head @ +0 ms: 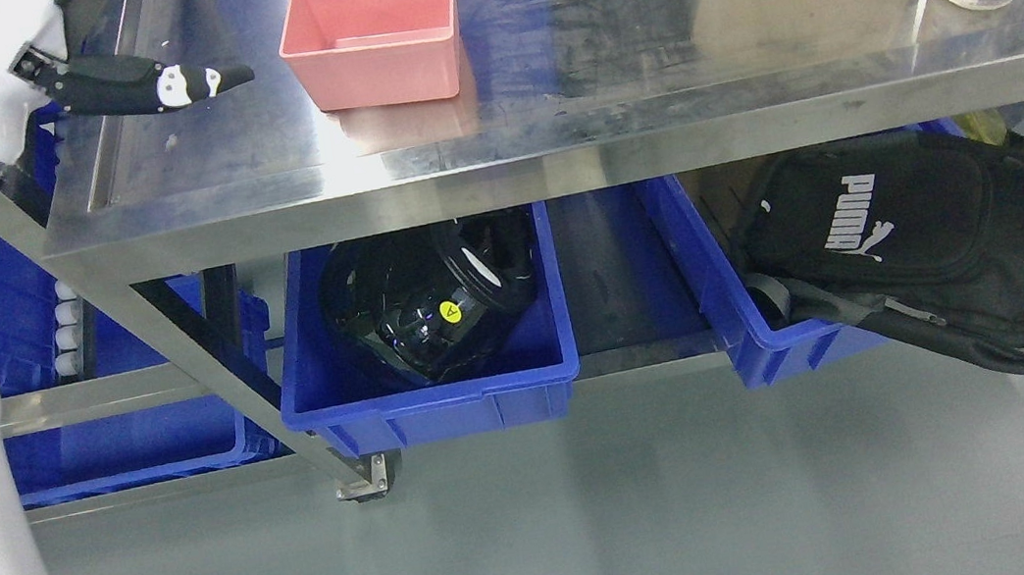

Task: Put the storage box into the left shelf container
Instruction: 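Reach the left hand forward to the near rim of the pink box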

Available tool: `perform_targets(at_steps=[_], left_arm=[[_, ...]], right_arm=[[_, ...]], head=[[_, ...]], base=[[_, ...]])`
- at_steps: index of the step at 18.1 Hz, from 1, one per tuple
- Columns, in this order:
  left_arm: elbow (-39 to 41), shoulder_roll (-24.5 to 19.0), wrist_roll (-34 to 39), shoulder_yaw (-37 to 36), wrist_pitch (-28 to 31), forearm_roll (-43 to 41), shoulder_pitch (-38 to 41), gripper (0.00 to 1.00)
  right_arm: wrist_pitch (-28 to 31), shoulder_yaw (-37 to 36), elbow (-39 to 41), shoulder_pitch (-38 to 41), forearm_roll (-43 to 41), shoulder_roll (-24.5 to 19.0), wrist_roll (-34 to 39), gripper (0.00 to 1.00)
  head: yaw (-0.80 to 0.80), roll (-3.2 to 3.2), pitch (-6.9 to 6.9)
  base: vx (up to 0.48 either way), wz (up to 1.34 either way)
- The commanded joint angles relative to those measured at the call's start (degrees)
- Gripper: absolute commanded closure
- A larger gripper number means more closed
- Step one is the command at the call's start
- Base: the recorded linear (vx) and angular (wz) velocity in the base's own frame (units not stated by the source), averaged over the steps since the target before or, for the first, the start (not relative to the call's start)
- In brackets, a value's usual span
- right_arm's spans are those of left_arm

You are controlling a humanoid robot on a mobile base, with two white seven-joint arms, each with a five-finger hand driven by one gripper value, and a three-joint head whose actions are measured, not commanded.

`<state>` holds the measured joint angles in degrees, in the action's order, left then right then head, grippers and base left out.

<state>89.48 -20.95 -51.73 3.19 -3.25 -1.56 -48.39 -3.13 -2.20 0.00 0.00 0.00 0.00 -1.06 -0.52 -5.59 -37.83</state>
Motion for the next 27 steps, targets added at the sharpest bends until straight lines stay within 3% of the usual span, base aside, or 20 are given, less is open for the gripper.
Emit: perform_targets(at_steps=[1, 4, 10, 15, 23, 27], left_arm=[[-10.54, -10.35, -5.83, -18.21, 3.25, -10.37, -8.65, 0.01], [-13.1, -6.75, -6.28, -18.4, 3.25, -14.43, -8.92, 0.01], [-14.41, -1.73, -6.36, -21.12, 4.47, -14.79, -12.17, 0.01], [-20.65, 1.87, -6.28, -25.16, 4.48, -16.97, -15.94, 0.02], [-28.83, 8.46, -6.19, -25.96, 4.48, -23.49, -17.09, 0.02], [-34.71, 11.63, -6.19, -25.96, 4.39, -23.84, -21.39, 0.04]], right_arm=[[-0.03, 0.0, 1.0, -1.06, 0.0, 1.0, 0.0, 0.01], [-0.03, 0.0, 1.0, -1.06, 0.0, 1.0, 0.0, 0.01], [-0.03, 0.0, 1.0, -1.06, 0.0, 1.0, 0.0, 0.01], [-0.03, 0.0, 1.0, -1.06, 0.0, 1.0, 0.0, 0.01], [-0.03, 0.0, 1.0, -1.06, 0.0, 1.0, 0.0, 0.01], [-0.03, 0.0, 1.0, -1.06, 0.0, 1.0, 0.0, 0.01]], head=[[0.0, 0.0, 0.0], [0.0, 0.0, 0.0], [0.0, 0.0, 0.0], [0.0, 0.0, 0.0], [0.0, 0.0, 0.0], [0.0, 0.0, 0.0]], base=[[0.0, 0.0], [0.0, 0.0], [0.0, 0.0], [0.0, 0.0], [0.0, 0.0], [0.0, 0.0]])
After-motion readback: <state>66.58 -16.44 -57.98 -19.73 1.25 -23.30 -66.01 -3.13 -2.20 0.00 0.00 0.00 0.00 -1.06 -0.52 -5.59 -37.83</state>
